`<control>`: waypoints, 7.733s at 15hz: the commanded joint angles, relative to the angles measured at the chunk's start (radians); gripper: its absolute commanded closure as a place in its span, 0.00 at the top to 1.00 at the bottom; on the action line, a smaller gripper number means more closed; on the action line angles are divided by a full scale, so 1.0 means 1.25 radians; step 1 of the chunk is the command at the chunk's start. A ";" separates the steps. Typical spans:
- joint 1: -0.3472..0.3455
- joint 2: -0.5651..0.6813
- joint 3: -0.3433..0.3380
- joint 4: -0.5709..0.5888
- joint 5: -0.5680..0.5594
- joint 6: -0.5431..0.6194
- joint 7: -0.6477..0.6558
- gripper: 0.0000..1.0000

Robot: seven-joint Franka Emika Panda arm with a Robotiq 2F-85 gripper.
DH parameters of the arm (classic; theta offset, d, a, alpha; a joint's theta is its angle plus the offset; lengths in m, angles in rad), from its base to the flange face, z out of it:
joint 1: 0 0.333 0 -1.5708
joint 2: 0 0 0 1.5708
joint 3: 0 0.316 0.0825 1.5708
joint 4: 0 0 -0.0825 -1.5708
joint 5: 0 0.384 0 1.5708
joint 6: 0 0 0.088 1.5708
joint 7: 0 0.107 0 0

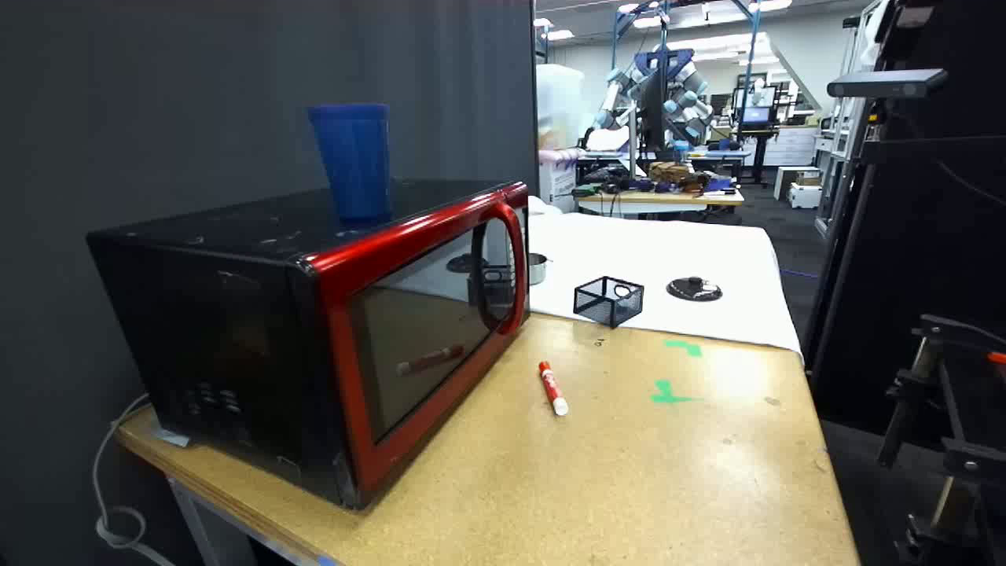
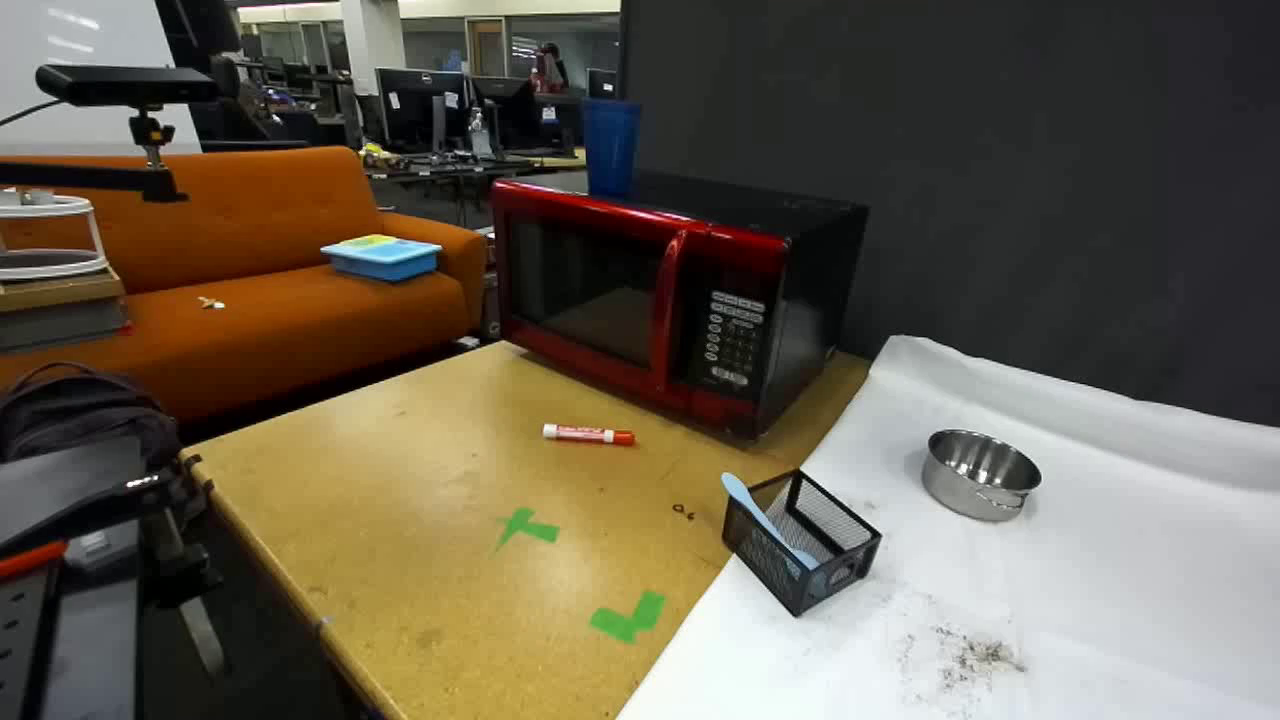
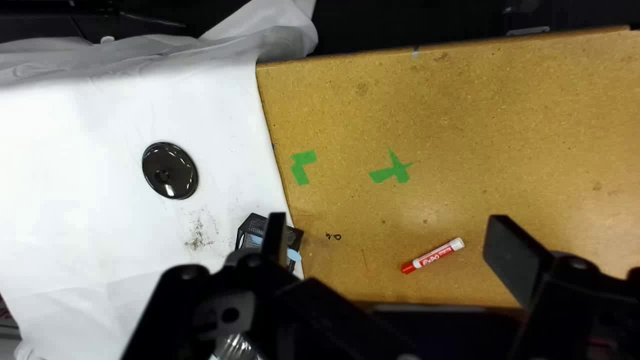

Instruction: Remove the blue cup from the top of the microwave and place it on the table

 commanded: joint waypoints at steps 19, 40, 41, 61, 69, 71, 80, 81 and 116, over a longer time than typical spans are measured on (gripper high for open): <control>0.013 0.003 -0.012 0.002 -0.010 -0.003 0.009 1.00; 0.122 0.511 0.039 0.441 -0.083 0.231 -0.273 1.00; 0.127 0.538 0.041 0.473 -0.093 0.236 -0.304 1.00; 0.133 0.774 0.034 0.698 -0.156 0.366 -0.623 1.00; 0.094 0.939 0.034 0.808 -0.011 0.425 -0.811 1.00; 0.097 0.959 0.039 0.839 -0.010 0.420 -0.828 1.00; 0.075 1.055 0.067 0.928 0.070 0.401 -0.918 1.00; 0.072 1.069 0.069 0.936 0.076 0.402 -0.927 1.00; 0.025 0.680 0.018 0.408 0.453 0.543 -0.939 0.01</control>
